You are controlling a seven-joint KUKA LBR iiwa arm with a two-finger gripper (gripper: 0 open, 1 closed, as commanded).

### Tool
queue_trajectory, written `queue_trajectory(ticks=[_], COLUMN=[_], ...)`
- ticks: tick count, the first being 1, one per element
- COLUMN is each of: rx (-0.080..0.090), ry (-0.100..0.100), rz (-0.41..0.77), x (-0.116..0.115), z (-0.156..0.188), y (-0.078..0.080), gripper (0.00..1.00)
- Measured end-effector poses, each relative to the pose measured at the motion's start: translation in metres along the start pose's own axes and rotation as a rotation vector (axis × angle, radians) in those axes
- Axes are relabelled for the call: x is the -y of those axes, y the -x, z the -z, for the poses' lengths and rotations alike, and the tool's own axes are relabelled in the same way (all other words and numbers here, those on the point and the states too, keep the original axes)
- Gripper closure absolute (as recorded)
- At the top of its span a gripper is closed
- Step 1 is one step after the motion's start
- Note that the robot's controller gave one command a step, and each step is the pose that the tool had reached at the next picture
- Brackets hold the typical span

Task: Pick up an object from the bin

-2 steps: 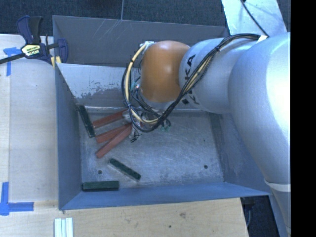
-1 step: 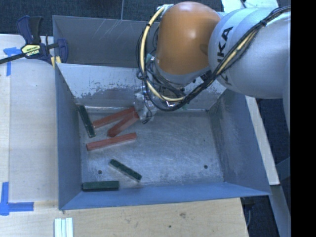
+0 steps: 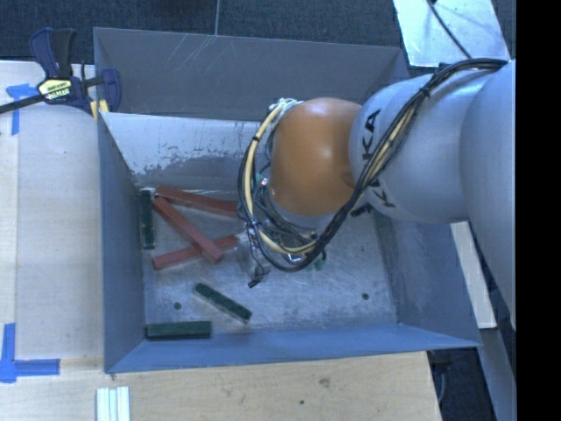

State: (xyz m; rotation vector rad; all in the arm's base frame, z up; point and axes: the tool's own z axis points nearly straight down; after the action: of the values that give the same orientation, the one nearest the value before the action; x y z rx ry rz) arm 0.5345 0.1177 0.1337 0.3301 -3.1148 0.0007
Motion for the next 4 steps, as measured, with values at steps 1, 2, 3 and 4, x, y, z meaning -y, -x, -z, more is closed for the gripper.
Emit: queue_trajectory(ticks=[1, 2, 3, 4], rx=[0.012, 0.014, 0.011, 0.012], ry=[-0.001, -0.001, 0.000, -0.011], rz=[0.001, 0.175, 0.193, 0.215], x=[0.000, -0.025, -0.066, -0.099], z=[0.005, -0.063, -0.063, -0.062], y=[0.004, 0.073, 0.056, 0.021], gripper=[0.00, 0.00, 0.00, 0.00])
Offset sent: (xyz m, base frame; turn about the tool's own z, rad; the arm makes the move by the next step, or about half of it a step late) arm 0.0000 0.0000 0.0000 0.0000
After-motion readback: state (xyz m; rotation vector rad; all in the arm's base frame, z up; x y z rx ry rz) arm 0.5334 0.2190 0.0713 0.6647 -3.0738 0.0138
